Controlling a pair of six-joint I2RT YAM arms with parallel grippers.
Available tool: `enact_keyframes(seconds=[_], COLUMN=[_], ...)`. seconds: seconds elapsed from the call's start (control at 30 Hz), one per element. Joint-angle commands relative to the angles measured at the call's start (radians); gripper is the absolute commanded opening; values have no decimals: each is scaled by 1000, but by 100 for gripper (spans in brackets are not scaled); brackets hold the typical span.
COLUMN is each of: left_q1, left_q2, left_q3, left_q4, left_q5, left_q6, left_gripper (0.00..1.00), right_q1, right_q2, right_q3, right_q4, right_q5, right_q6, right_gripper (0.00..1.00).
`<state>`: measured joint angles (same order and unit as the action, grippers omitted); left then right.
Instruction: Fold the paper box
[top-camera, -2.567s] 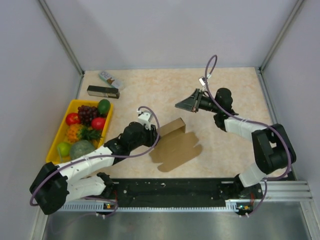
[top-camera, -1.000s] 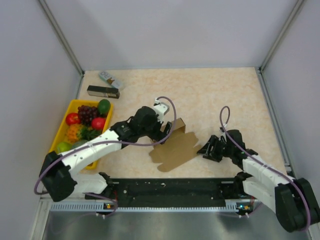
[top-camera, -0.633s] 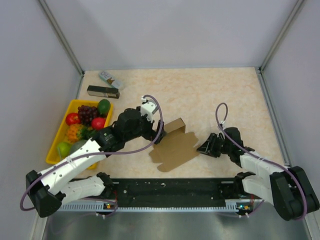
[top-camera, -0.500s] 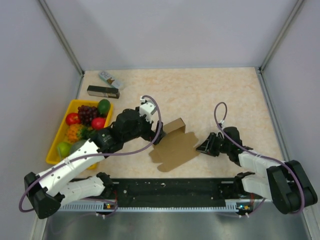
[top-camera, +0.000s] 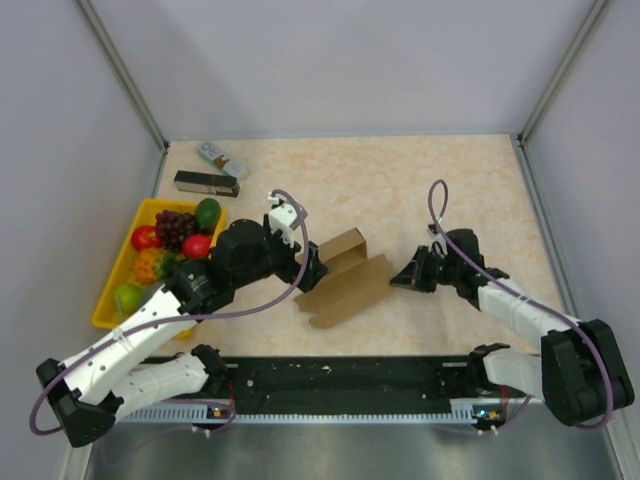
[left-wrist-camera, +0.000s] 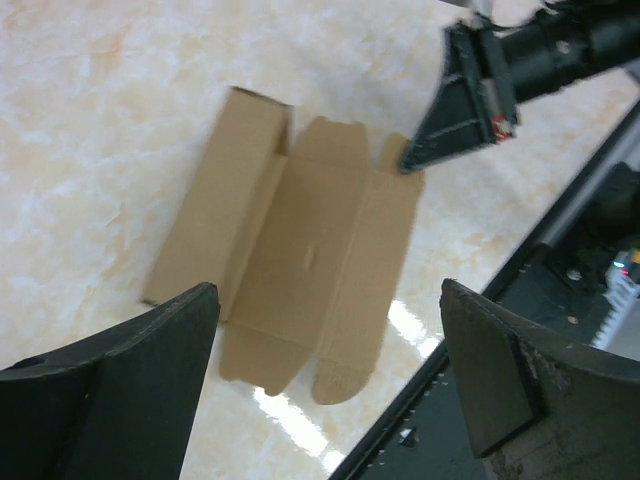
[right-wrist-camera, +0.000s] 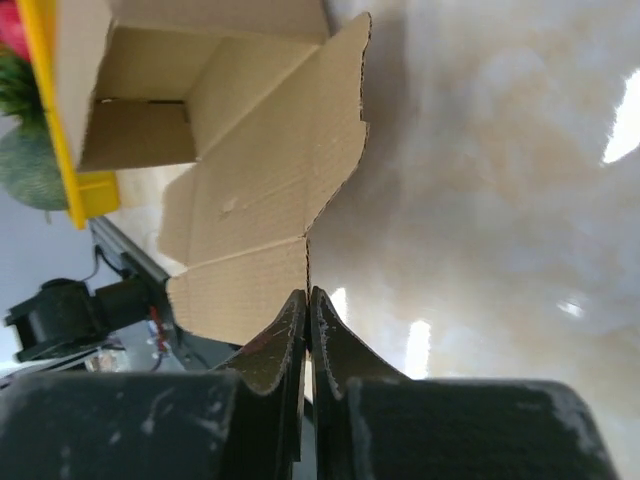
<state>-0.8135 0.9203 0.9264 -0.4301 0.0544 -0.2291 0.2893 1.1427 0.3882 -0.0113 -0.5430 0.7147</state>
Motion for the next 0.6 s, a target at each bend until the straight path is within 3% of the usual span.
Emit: enact_keyframes(seconds=[0.0, 0.07, 0.1, 0.2, 0.23, 0.4, 0.57], left_q1=[-3, -28, -92, -230, -258, -351, -415], left_q2=[9, 37, 57, 104, 126, 304, 432], left_q3=[77, 81, 74, 49, 55, 120, 180], left_q4=[50, 50, 51, 82, 79, 42, 19], left_q5=[230, 291, 277, 106, -10, -163, -337], left_q6=[20, 55, 75, 198, 220, 350, 424], left_gripper=[93, 90, 90, 91, 92, 97, 95], right_q1=[-6, -6, -6, -6, -4, -4, -6], right_q2=[-17, 2, 8, 22, 25, 66, 75], right_q3=[191, 225, 253, 302, 313, 353, 379], right_q4=[-252, -295, -300, -335, -349, -354, -369], right_q5=[-104, -152, -191, -190, -186, -212, -200], right_q6=[-37, -3, 23, 42, 45, 78, 91], right_gripper=[0, 0, 0, 0, 0, 0, 0])
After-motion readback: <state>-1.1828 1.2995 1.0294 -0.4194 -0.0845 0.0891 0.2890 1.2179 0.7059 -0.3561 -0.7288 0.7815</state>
